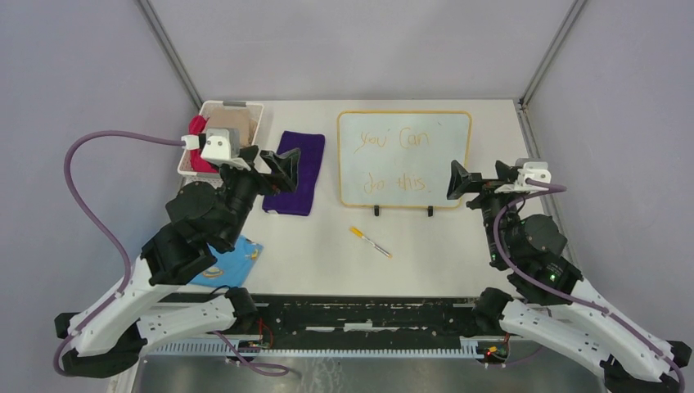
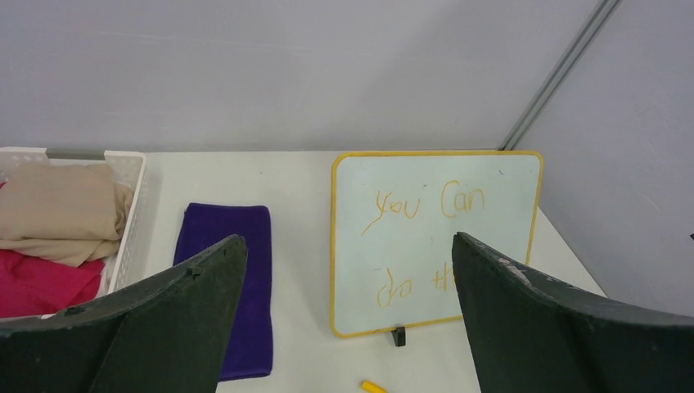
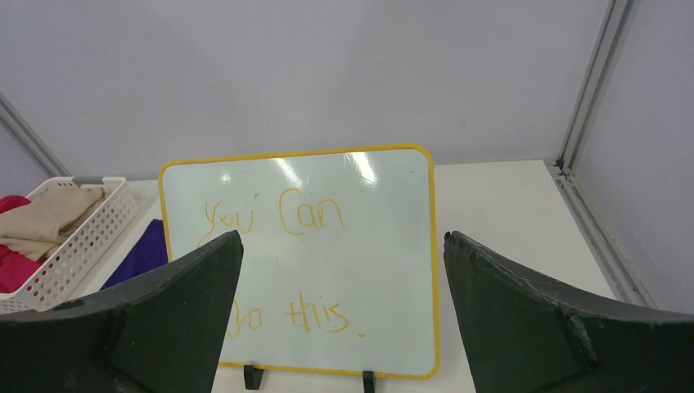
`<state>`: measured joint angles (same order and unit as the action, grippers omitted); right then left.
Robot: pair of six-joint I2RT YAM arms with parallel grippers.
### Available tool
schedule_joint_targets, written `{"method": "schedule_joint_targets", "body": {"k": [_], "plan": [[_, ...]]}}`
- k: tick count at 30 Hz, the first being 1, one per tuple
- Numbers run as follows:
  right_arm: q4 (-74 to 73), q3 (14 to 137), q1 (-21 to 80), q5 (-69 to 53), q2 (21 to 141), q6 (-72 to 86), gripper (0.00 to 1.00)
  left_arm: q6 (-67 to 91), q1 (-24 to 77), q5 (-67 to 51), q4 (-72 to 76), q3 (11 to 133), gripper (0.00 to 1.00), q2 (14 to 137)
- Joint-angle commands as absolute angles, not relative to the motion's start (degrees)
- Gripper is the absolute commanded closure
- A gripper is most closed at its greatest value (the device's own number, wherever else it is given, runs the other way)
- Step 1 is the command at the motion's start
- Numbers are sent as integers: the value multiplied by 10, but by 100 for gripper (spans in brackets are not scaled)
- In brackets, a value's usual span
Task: Write a sentence on the whiteboard
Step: Reset both arms
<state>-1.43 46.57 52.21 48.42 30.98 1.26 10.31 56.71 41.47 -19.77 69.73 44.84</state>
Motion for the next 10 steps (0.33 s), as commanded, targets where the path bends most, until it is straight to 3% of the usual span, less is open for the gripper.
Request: {"method": "schedule_joint_targets", "body": {"k": [1, 7, 10], "plan": [[-4, 449, 521, 499, 322, 36, 2, 117, 568, 421, -173, 690, 0, 438], [140, 354, 521, 535, 285, 157, 2, 122, 568, 424, -179, 688, 0, 444], [139, 353, 521, 552, 294, 170, 2, 125, 568, 427, -177, 687, 0, 449]]}}
